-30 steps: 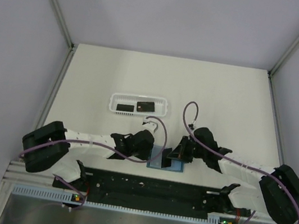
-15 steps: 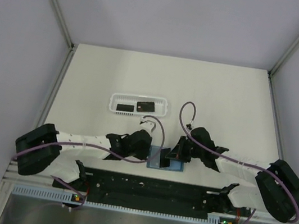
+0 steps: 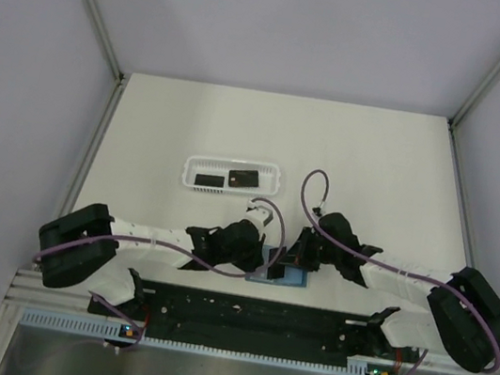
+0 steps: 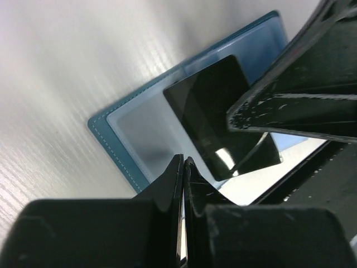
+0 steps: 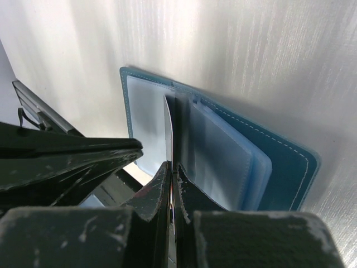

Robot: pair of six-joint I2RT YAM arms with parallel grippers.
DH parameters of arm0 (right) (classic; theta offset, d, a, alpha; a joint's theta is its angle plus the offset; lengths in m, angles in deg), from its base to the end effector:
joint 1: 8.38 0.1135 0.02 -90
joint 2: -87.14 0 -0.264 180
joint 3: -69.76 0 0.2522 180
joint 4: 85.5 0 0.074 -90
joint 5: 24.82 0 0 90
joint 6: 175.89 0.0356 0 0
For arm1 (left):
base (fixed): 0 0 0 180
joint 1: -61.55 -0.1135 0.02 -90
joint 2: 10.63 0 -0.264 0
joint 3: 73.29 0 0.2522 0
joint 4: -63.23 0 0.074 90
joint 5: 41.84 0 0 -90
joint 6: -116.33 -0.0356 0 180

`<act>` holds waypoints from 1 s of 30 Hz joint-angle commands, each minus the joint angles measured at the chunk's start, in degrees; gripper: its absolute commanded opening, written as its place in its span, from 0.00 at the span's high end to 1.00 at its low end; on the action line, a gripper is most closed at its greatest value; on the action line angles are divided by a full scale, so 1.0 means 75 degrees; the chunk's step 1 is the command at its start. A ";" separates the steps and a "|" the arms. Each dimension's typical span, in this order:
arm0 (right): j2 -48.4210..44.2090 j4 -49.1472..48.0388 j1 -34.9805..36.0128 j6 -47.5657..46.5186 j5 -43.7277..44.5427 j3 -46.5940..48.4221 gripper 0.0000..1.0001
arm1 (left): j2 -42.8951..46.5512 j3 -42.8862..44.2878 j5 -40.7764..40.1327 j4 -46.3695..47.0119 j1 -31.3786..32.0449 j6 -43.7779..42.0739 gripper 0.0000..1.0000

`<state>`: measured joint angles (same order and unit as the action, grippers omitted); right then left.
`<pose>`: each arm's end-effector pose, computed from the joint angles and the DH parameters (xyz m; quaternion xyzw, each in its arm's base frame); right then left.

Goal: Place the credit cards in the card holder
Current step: Insert the credit card into the card holder.

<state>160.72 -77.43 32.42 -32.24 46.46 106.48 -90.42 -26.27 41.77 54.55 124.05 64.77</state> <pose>0.1617 0.1546 0.1394 0.0400 0.9126 0.3796 0.1465 0.1269 -0.2352 0.1644 0.1673 0.8950 -0.2843 0.3004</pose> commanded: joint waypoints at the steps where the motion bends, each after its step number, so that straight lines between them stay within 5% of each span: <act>1: -0.0096 0.0360 0.0080 -0.0110 0.0386 0.0232 1.00 | -0.0260 0.0043 -0.0073 0.0108 0.0034 0.0183 1.00; 30: -0.0717 0.0607 0.0068 -0.0028 0.0750 -0.0284 1.00 | -0.0131 -0.0649 -0.0284 -0.0010 0.0046 0.0606 1.00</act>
<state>156.13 -73.83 32.42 -32.02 50.57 105.24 -91.88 -29.64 41.01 58.44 124.24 69.73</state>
